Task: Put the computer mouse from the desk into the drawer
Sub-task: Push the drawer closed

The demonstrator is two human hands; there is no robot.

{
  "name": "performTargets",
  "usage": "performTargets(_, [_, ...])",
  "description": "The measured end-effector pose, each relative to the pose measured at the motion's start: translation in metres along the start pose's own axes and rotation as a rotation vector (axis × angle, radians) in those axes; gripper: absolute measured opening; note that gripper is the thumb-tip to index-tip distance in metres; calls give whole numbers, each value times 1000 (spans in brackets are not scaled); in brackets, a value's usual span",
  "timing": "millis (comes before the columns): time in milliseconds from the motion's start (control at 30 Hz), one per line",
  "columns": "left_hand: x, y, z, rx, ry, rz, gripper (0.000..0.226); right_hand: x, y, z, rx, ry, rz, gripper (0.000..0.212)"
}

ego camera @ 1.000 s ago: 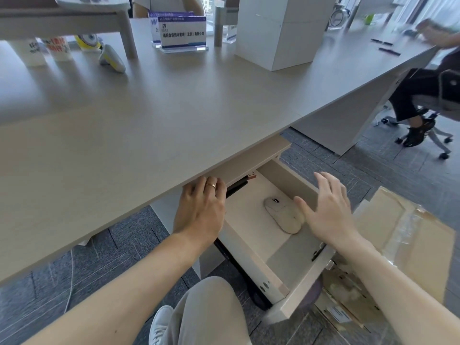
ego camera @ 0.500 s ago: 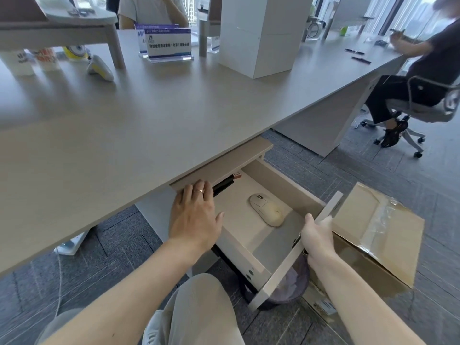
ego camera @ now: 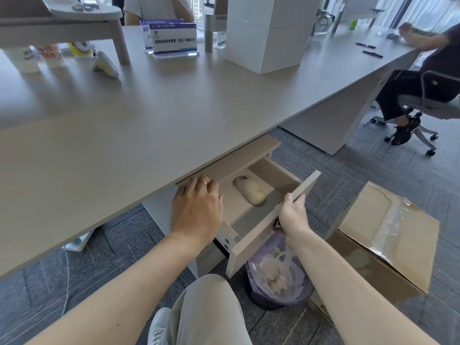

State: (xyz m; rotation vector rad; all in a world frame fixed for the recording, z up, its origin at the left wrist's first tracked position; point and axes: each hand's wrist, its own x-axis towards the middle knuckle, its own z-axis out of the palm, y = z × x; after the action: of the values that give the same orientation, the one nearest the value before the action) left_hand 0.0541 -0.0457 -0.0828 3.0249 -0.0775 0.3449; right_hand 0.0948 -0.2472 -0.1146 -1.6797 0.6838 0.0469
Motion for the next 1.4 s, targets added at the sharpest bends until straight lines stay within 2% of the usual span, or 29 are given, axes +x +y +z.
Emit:
performTargets(100, [1, -2, 1, 16, 17, 5, 27, -2, -2, 9, 23, -31, 8, 60])
performTargets(333, [2, -6, 0, 21, -1, 27, 46, -12, -8, 36, 161, -155, 56, 53])
performTargets(467, [3, -9, 3, 44, 8, 14, 37, -19, -11, 53, 232, -195, 80, 57])
performTargets(667, [5, -12, 6, 22, 31, 30, 45, -24, -16, 77, 222, -228, 23, 67])
performTargets(967, [7, -15, 6, -28, 10, 23, 50, -19, -25, 103, 262, -301, 15, 71])
performTargets(1400, [7, -18, 10, -7, 33, 25, 43, -13, -28, 111, 219, -283, 16, 79])
